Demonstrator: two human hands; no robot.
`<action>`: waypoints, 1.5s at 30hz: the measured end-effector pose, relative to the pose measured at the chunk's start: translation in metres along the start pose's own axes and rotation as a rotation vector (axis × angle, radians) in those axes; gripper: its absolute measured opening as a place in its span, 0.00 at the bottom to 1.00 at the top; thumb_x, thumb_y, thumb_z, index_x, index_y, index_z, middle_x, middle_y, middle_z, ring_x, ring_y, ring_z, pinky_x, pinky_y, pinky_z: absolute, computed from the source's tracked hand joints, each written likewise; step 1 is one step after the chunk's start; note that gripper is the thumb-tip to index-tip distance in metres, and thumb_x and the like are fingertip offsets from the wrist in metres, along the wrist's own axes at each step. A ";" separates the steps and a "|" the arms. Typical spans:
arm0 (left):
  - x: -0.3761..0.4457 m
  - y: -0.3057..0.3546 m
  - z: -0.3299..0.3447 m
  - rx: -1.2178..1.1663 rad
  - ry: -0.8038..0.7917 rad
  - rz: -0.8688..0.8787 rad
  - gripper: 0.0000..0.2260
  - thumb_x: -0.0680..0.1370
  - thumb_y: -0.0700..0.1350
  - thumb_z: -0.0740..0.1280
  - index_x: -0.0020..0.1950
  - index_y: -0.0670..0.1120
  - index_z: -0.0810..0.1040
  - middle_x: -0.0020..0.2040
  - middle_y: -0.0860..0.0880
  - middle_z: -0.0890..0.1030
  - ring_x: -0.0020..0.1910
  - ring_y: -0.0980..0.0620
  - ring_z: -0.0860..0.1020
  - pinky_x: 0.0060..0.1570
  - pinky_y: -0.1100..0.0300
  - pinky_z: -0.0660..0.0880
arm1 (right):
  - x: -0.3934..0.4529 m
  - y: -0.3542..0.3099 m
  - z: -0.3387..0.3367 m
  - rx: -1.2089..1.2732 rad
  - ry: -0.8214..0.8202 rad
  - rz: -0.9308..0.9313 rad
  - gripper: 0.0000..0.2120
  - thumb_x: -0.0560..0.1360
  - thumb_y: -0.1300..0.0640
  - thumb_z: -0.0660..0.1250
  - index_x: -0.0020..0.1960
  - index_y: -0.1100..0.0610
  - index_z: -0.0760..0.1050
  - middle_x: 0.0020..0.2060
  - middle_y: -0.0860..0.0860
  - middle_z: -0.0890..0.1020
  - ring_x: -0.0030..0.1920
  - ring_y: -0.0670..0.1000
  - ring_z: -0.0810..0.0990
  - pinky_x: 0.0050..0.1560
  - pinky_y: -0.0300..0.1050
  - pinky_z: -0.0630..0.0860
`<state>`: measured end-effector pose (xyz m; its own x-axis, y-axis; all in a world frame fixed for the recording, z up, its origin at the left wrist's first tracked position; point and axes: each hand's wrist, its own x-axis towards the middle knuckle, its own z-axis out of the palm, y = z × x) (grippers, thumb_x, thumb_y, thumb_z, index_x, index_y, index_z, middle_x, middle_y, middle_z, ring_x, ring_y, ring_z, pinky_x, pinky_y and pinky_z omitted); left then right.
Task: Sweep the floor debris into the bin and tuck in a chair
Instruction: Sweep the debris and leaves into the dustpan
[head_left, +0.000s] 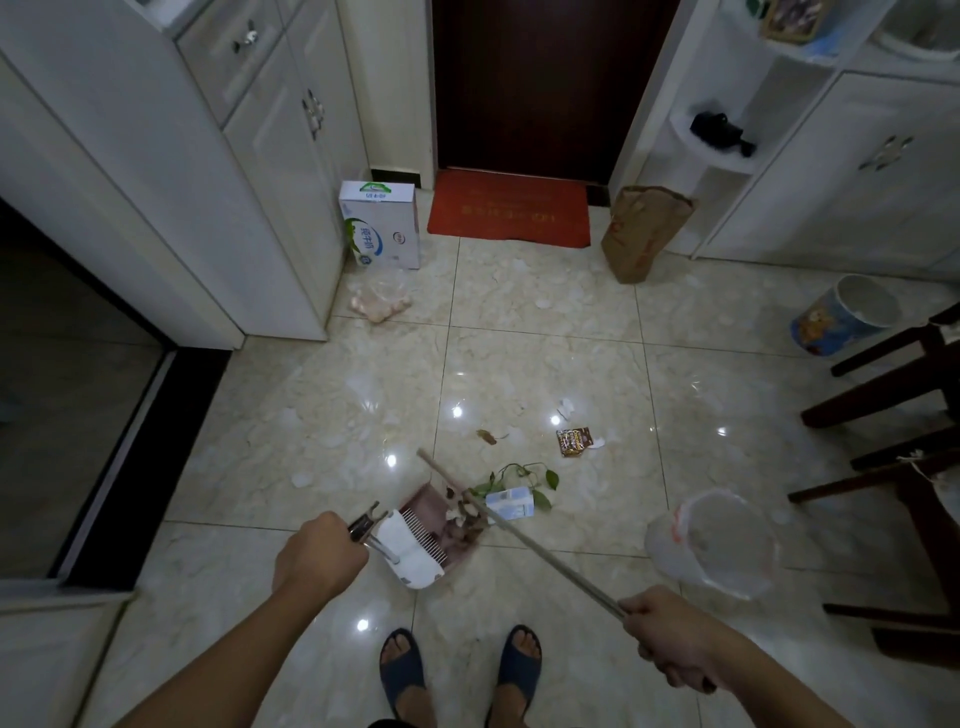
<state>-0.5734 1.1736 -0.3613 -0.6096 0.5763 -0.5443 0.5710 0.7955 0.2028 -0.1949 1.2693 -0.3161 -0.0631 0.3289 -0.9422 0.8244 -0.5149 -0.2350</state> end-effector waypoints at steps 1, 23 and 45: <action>0.000 0.000 0.001 -0.004 0.000 0.002 0.06 0.69 0.45 0.67 0.31 0.47 0.75 0.27 0.51 0.77 0.24 0.54 0.75 0.23 0.65 0.64 | 0.002 -0.001 -0.001 0.019 0.011 -0.013 0.17 0.78 0.65 0.53 0.62 0.69 0.73 0.26 0.52 0.64 0.20 0.47 0.59 0.22 0.37 0.56; -0.005 -0.002 0.007 -0.012 -0.008 0.018 0.07 0.69 0.45 0.67 0.31 0.46 0.77 0.27 0.50 0.78 0.25 0.54 0.76 0.24 0.65 0.66 | 0.040 0.009 0.064 0.277 -0.168 0.152 0.11 0.75 0.61 0.60 0.34 0.59 0.69 0.20 0.54 0.69 0.19 0.48 0.59 0.21 0.36 0.58; -0.022 -0.015 0.010 -0.032 -0.015 0.013 0.08 0.70 0.46 0.67 0.31 0.47 0.77 0.27 0.50 0.78 0.25 0.53 0.76 0.24 0.65 0.65 | 0.048 0.021 0.020 0.258 0.094 -0.051 0.13 0.79 0.64 0.54 0.53 0.61 0.78 0.24 0.53 0.69 0.19 0.48 0.63 0.22 0.36 0.61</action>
<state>-0.5631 1.1474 -0.3608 -0.5942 0.5838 -0.5533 0.5606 0.7939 0.2356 -0.1916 1.2584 -0.3710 -0.0385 0.4252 -0.9043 0.6506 -0.6762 -0.3456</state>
